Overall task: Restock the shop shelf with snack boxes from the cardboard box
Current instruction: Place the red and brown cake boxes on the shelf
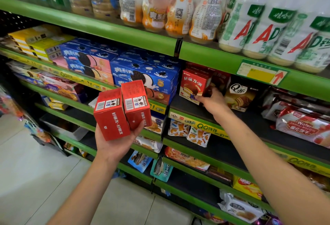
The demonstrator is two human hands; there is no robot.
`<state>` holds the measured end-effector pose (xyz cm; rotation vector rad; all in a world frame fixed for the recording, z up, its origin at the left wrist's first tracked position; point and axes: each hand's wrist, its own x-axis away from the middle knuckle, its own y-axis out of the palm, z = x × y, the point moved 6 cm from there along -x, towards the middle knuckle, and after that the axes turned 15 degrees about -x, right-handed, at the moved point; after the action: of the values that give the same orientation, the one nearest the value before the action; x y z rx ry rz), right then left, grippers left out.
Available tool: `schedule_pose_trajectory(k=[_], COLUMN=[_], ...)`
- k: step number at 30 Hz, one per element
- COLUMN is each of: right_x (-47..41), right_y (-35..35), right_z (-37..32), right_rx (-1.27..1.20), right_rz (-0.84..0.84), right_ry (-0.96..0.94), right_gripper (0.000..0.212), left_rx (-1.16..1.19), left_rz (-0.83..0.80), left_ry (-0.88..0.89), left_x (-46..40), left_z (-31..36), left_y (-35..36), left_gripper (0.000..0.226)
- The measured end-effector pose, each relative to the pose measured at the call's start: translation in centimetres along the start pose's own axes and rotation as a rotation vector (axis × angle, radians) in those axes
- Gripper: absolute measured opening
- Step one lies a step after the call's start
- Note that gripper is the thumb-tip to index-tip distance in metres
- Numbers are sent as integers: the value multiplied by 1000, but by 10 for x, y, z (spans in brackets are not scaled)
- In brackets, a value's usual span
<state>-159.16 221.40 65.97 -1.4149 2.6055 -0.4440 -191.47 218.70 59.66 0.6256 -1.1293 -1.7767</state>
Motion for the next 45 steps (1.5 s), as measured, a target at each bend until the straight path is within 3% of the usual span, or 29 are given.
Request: schedule_pose_trajectory(k=[6,18,22,25,27,29,31,34,40,45], right_x=[-16,-35,-16,40,88,129,150,152,142,133], right_y=[7,13,6,2,22,52,75,88,84,70], right_z=[-2,8,-3,-18,-29,-32,-30,-22,-12,-10], right_rx=[-57,-157,-199,-99,-63,-65,-180,-426,-675,-650], right_rz=[18,81,40,-3,-245,-552,-685,-630,-492,-458], right_ry=[-34,-60,-21,-180,-277,-248,-170,-120,32,169], right_gripper=[67,28,18,33,42,59,82,101,87,74], left_rx=[-1,-13,-20,-53,-49,-73,-168,-406,-554,-708], left_rz=[10,-1,-17,5,30,44,41,75,85,-42], left_ry=[-3,-7,-29,-52,-83,-130,-172,-188,-174,-178], left_x=[1,8,11,11,10,8,5,1,7,15], left_z=[-1,-4,-5,-9,-13,-19,-28,-41,-39,-31], left_y=[-6,-4,4,3,1,0,1,2,-6,2], left_gripper=[61,75,67,65,59,58,56,59,70,51])
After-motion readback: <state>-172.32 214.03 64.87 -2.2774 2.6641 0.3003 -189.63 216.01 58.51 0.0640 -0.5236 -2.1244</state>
